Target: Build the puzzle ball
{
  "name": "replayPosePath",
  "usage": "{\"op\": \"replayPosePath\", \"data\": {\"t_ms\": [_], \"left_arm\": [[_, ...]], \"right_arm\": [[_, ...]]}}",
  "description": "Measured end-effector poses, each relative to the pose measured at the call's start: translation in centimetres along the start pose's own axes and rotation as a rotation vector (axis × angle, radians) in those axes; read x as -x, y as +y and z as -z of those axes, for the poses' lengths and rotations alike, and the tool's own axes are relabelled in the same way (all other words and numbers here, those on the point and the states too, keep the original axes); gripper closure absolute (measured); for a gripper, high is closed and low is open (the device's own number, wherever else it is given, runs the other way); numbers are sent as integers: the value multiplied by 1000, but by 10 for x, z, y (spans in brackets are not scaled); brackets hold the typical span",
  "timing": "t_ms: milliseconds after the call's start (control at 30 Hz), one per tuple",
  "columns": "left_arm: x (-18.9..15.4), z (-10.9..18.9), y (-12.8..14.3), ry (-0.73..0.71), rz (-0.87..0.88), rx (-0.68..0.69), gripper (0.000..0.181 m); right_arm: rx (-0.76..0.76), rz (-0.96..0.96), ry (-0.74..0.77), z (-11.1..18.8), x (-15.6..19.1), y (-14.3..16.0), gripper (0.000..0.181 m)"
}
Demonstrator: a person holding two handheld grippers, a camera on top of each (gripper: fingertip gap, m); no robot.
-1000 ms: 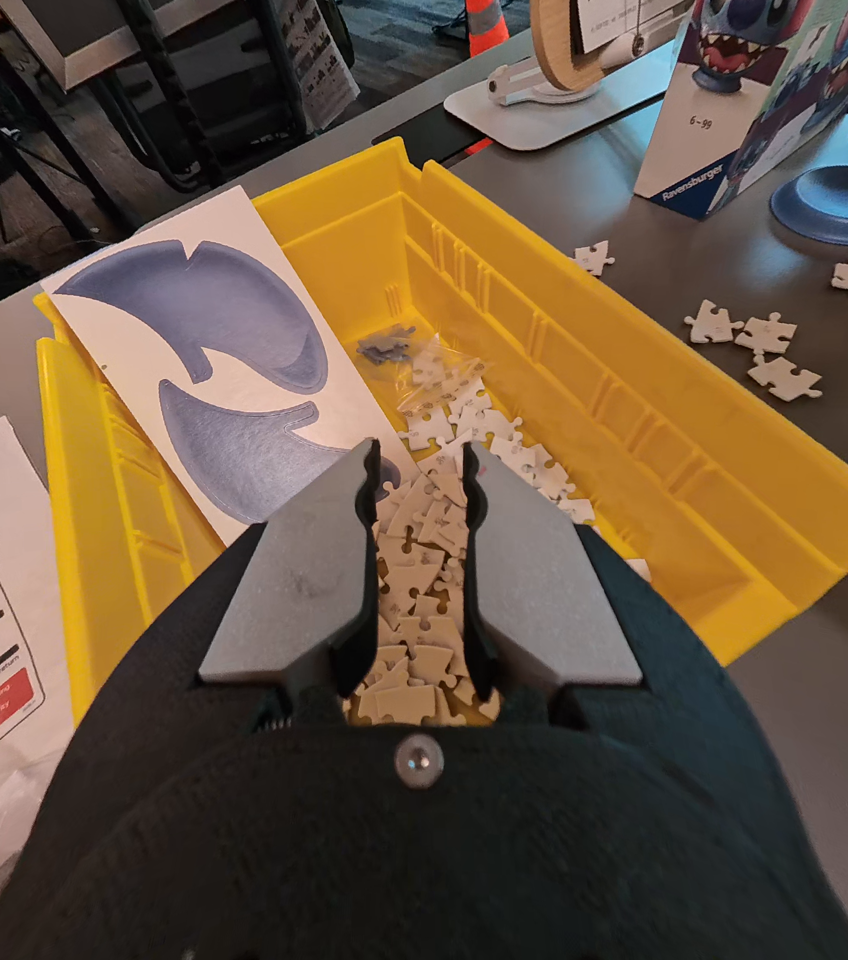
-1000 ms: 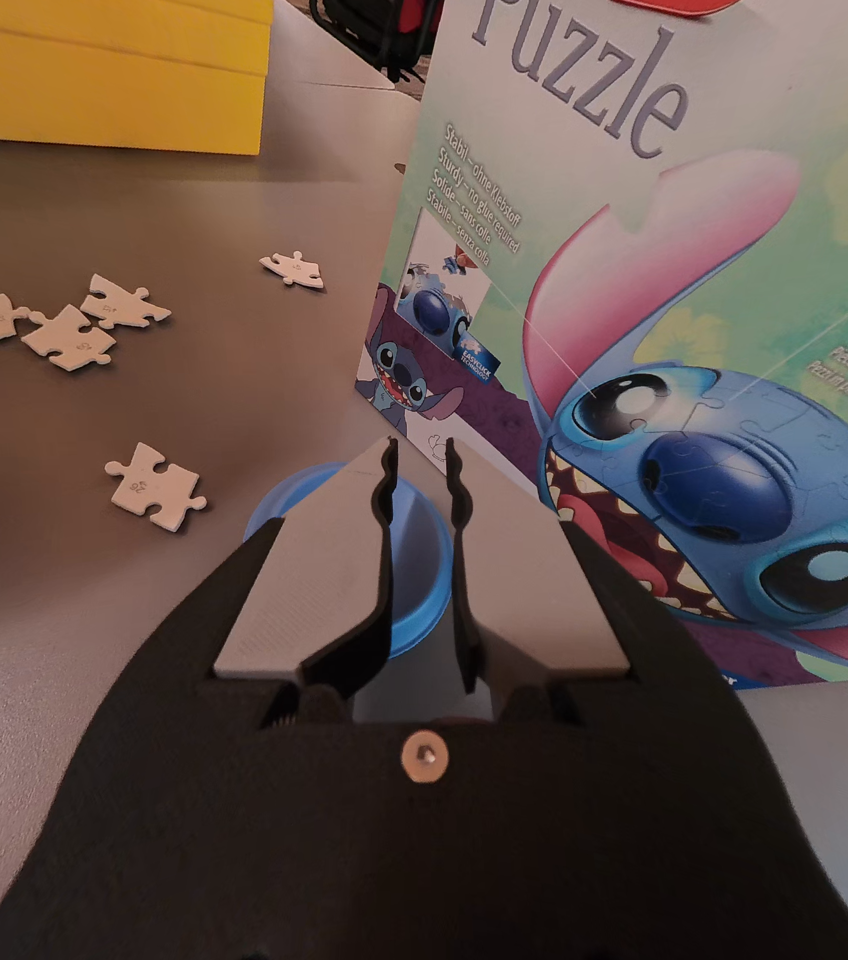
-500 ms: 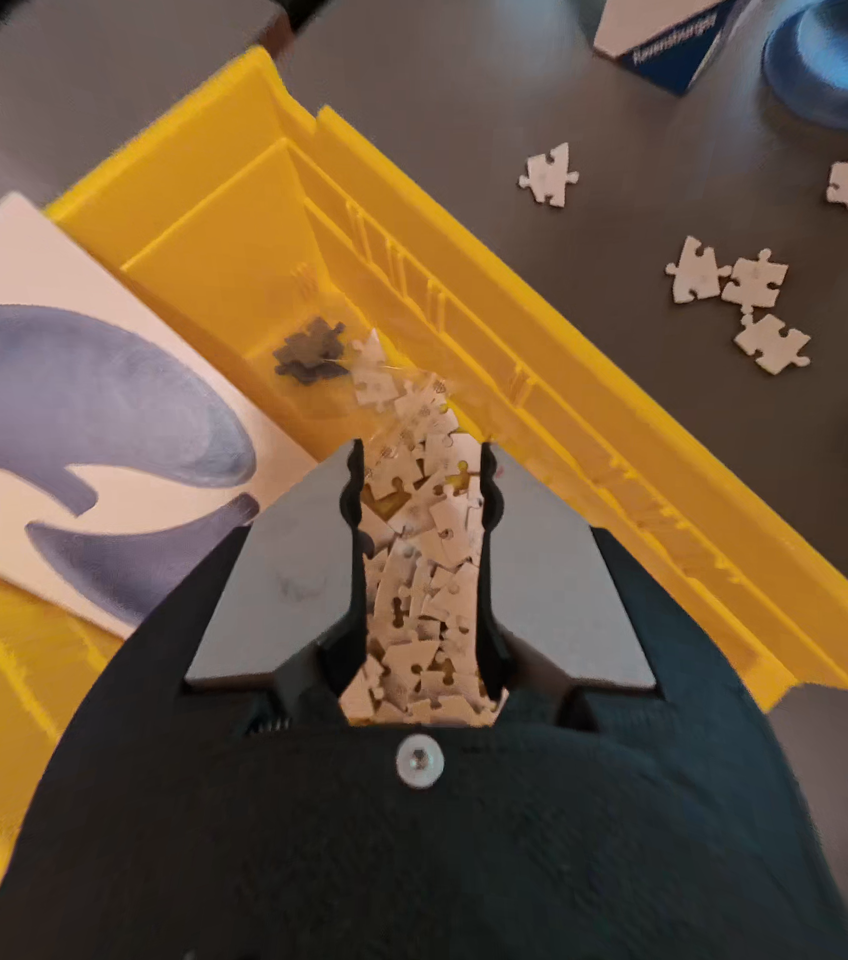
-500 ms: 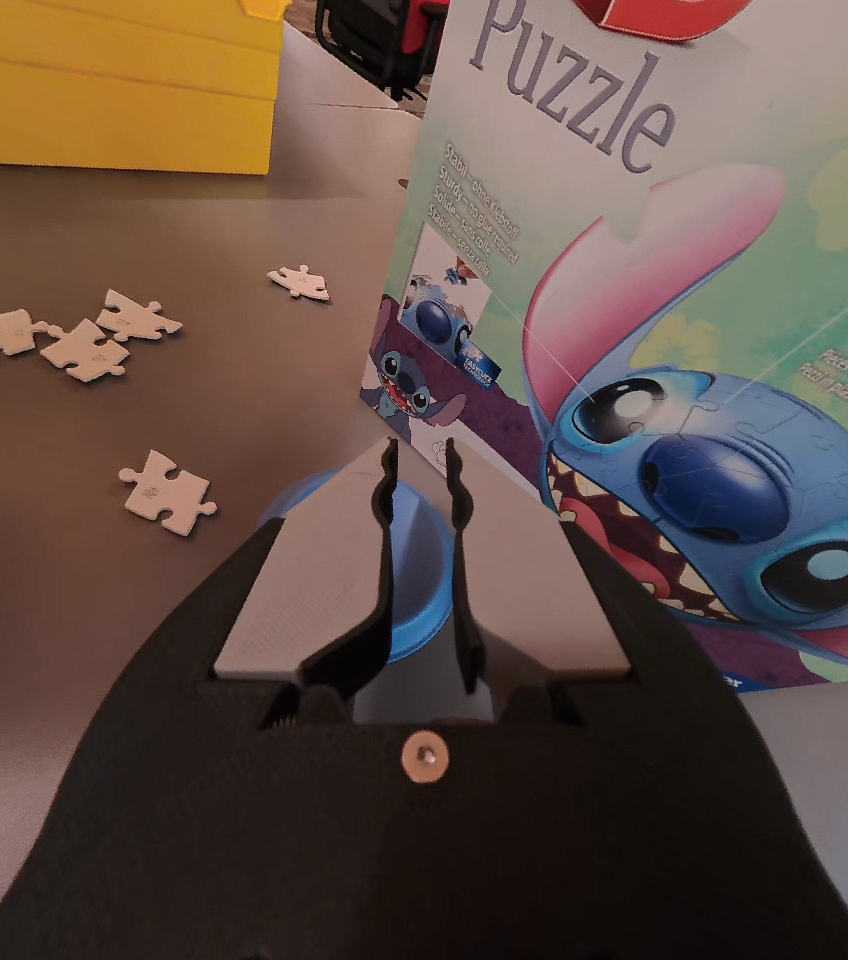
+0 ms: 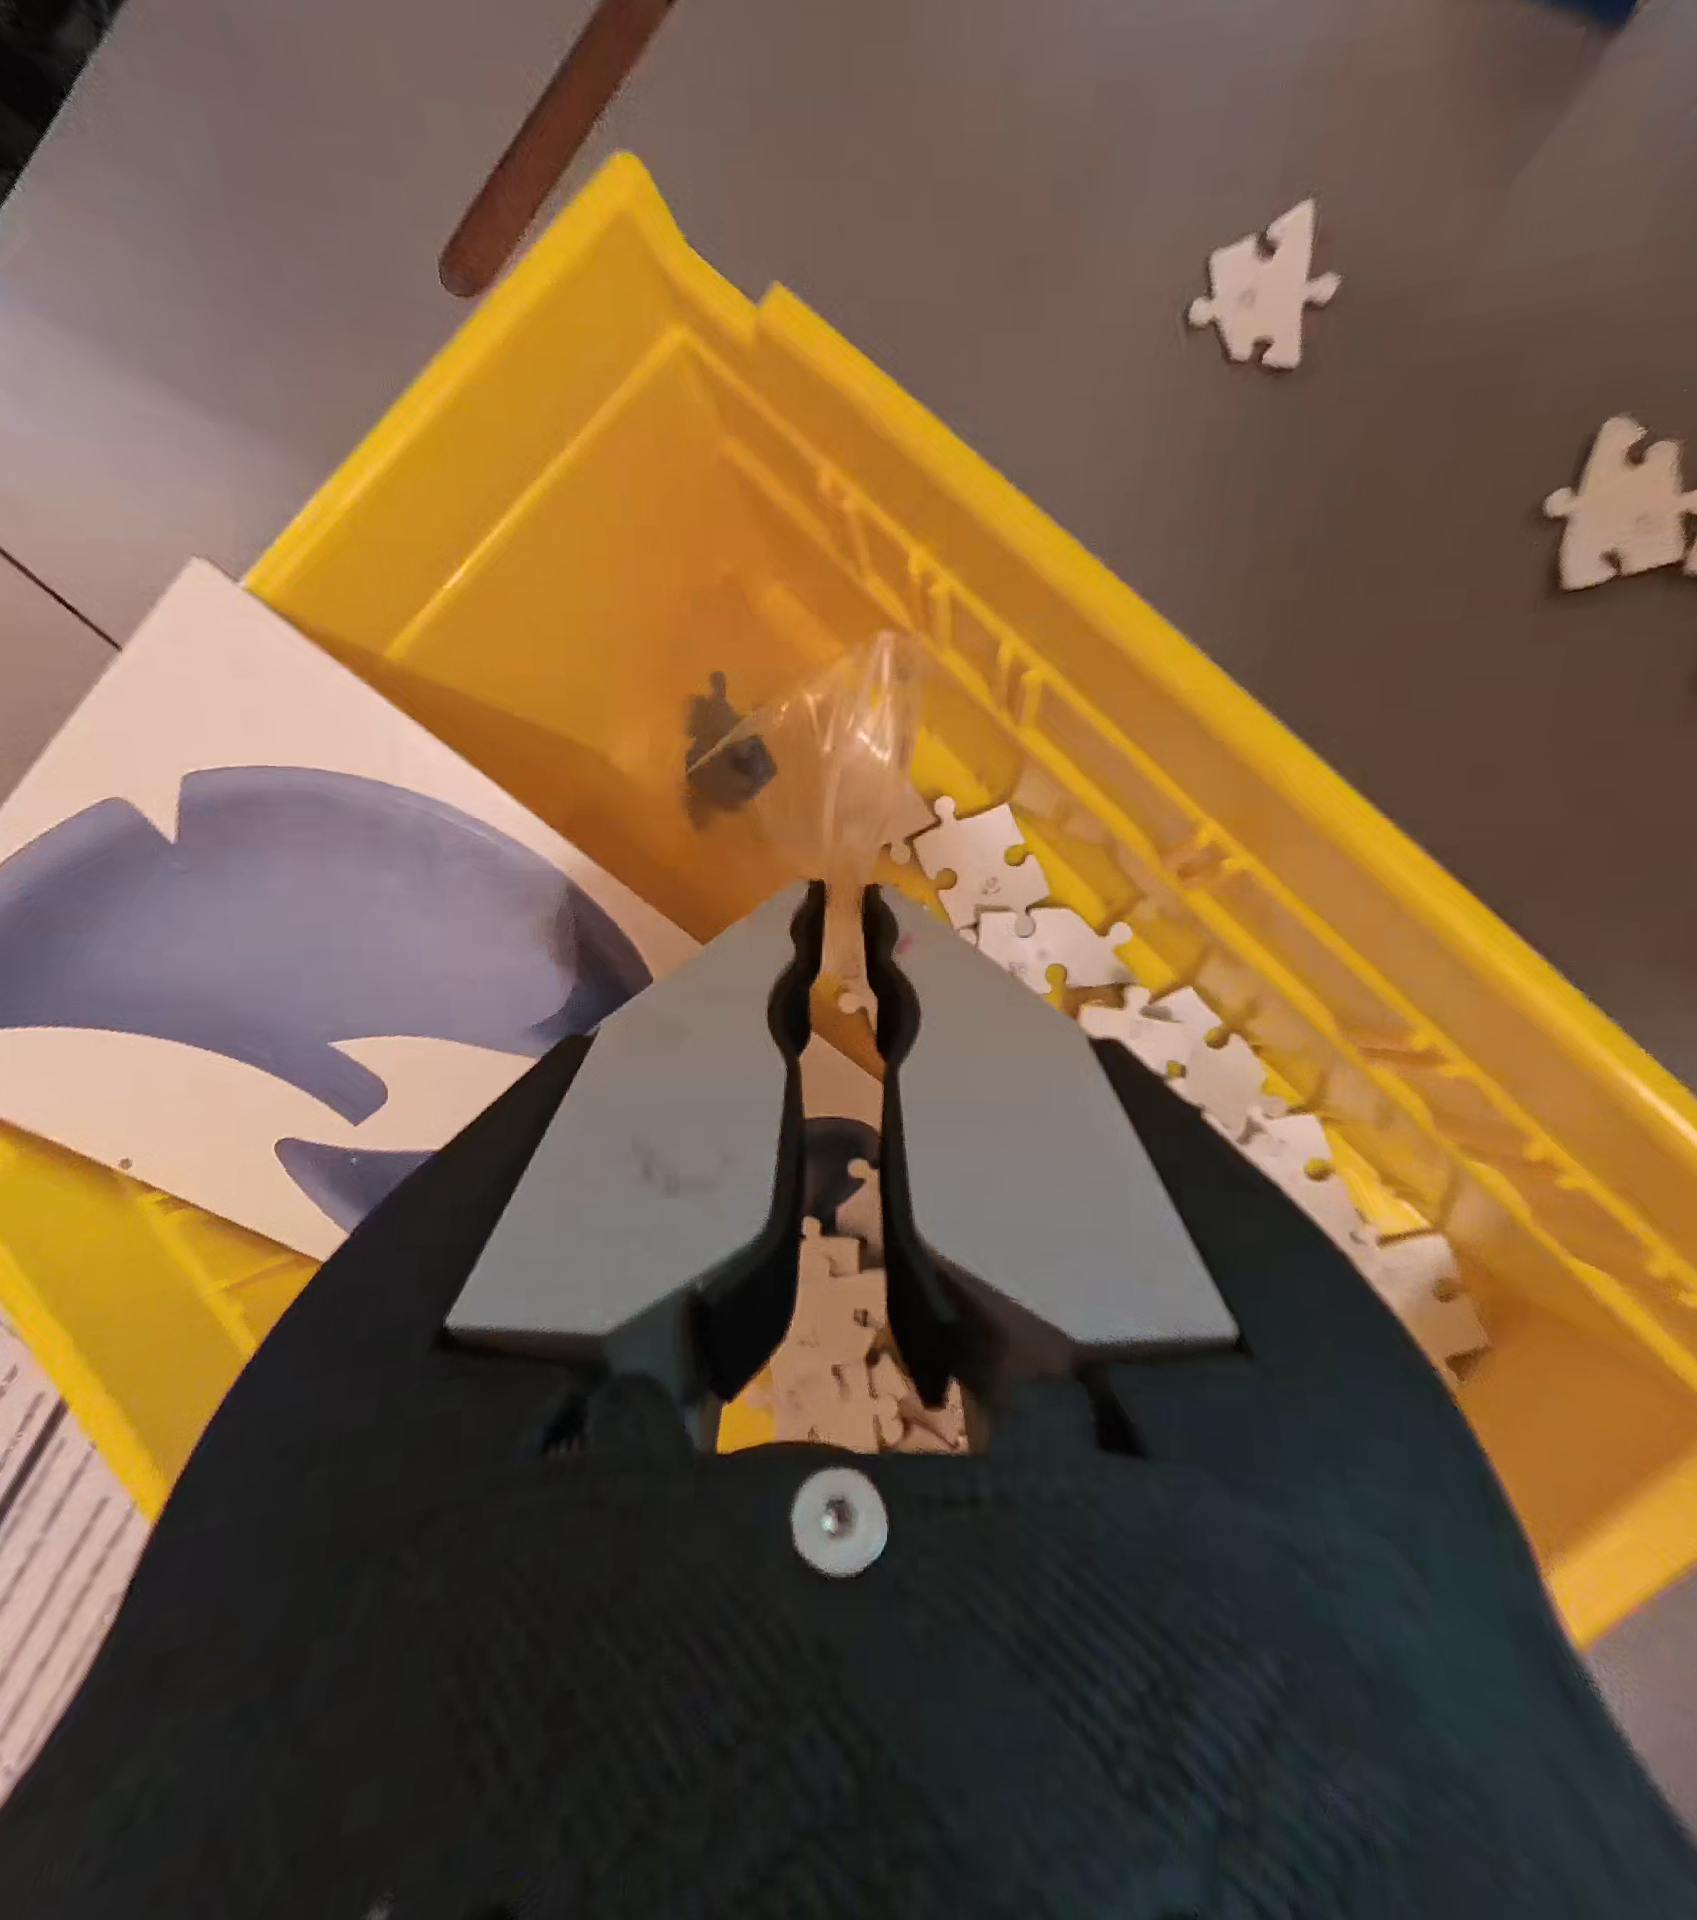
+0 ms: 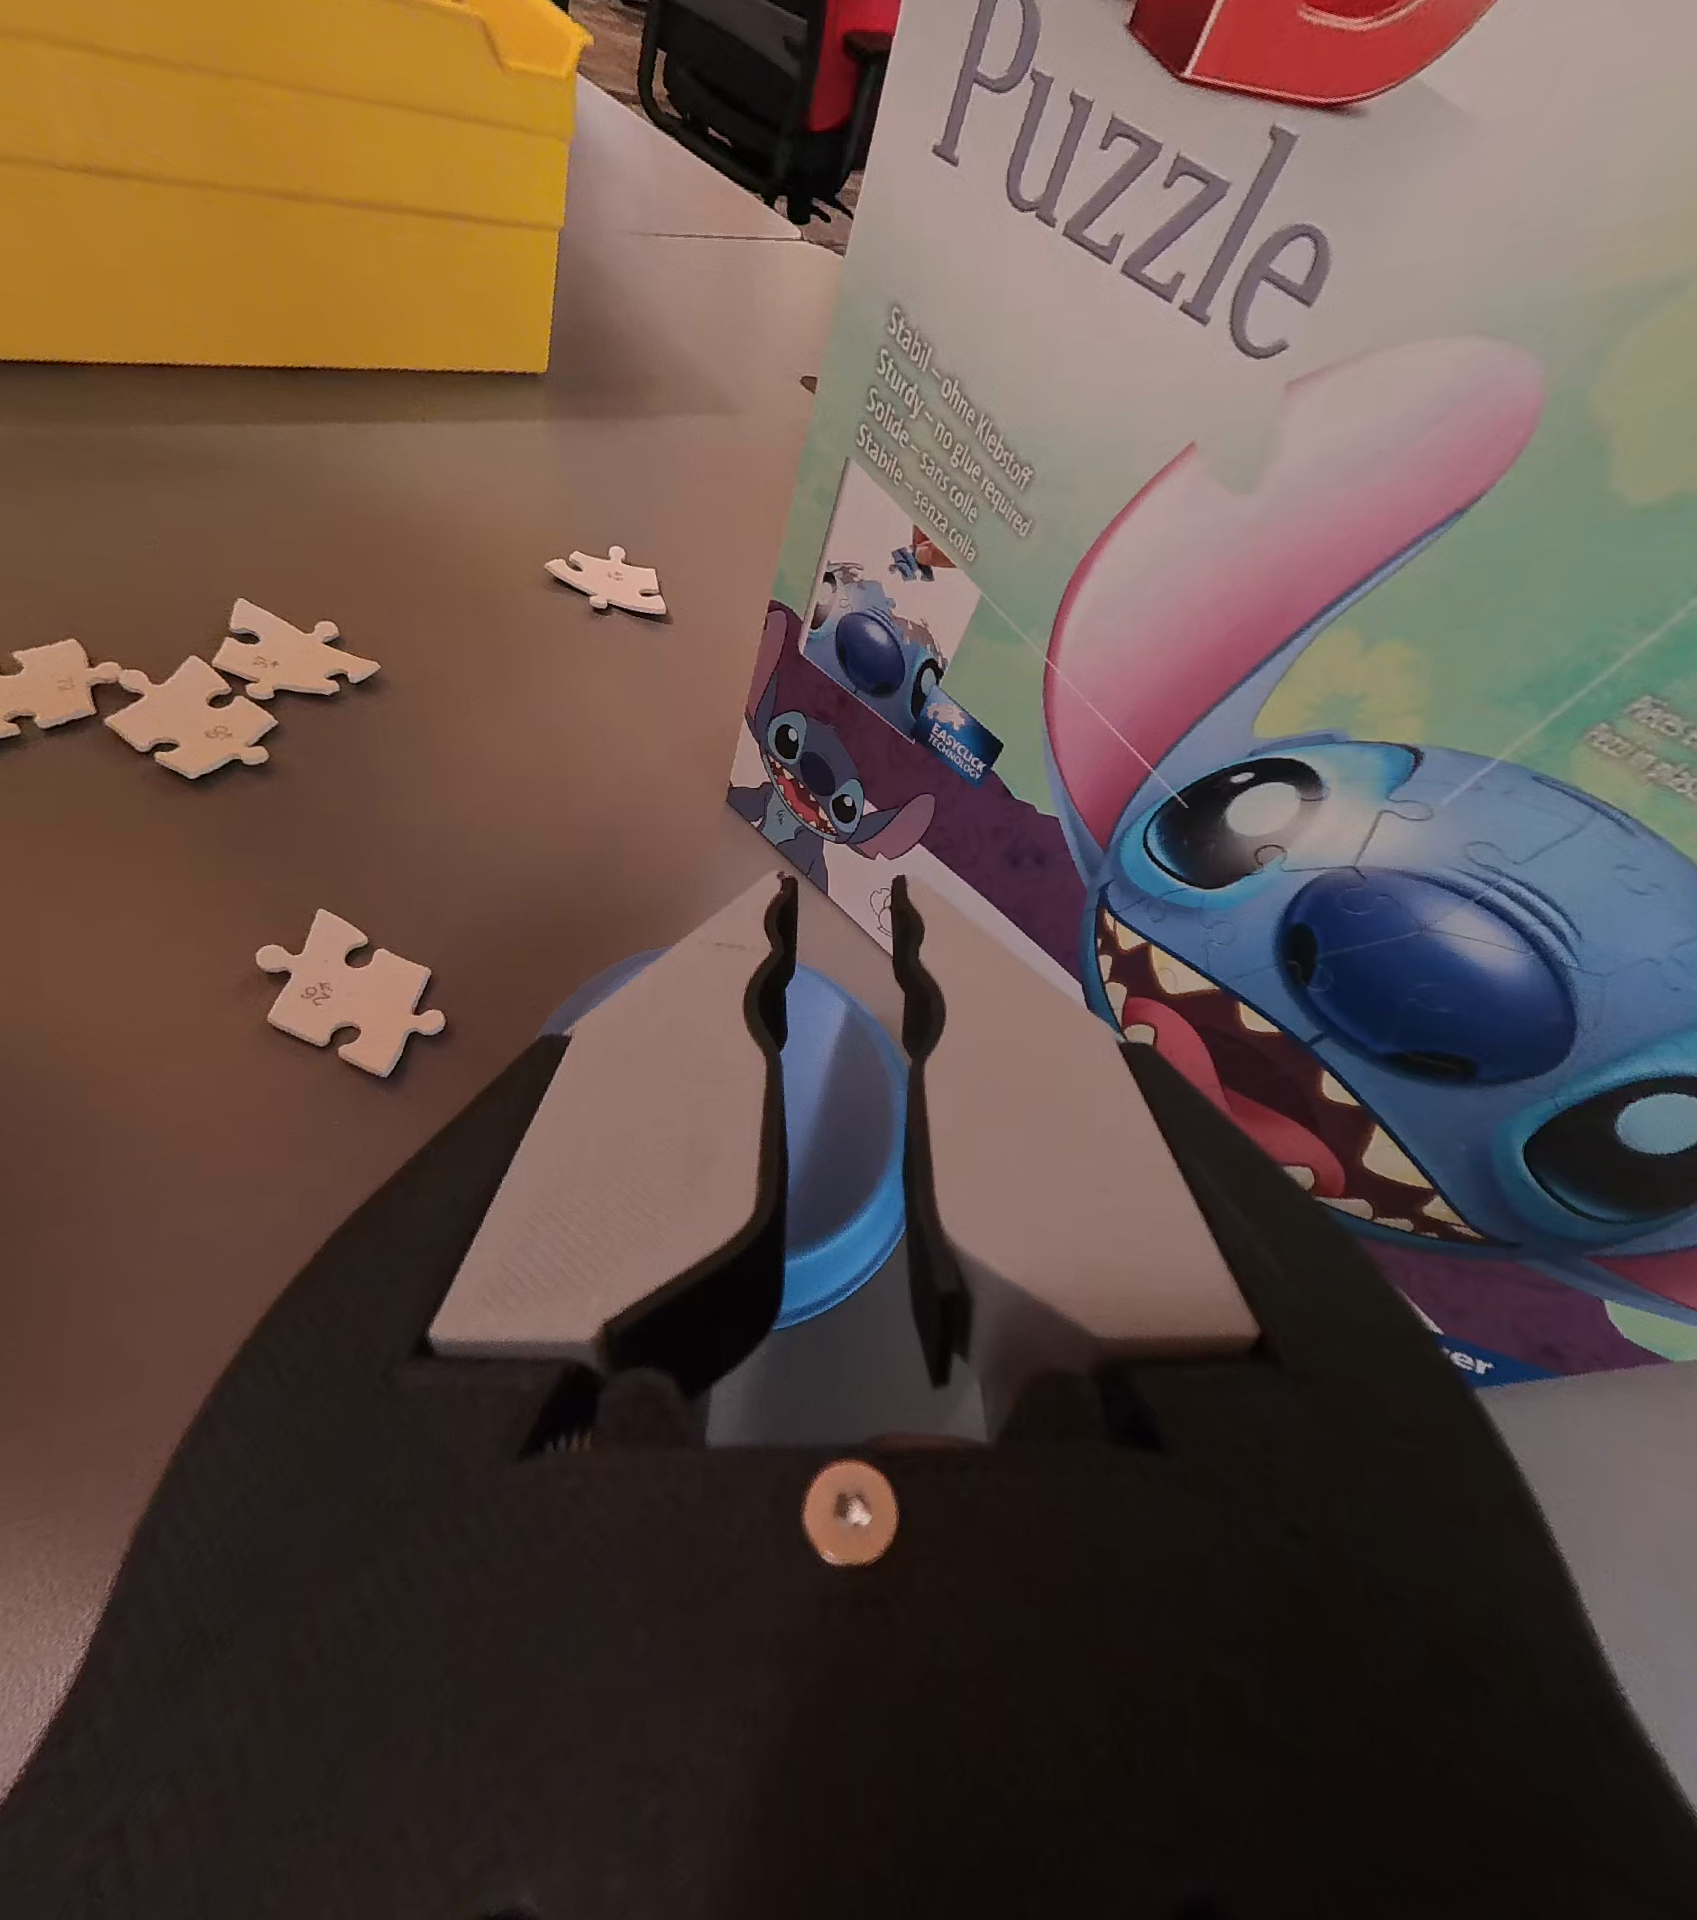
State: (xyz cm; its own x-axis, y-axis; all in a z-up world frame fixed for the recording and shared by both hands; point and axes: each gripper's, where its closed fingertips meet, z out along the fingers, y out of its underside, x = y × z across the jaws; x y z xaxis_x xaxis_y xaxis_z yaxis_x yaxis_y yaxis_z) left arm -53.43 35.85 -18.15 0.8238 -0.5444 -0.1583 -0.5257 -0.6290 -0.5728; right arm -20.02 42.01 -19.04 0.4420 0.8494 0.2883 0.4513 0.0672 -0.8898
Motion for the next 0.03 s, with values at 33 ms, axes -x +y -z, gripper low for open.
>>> {"op": "replayPosePath", "data": {"t_ms": [33], "left_arm": [[4, 4, -1, 4, 19, -15, 177]], "right_arm": [[1, 1, 2, 0, 0, 0, 167]]}}
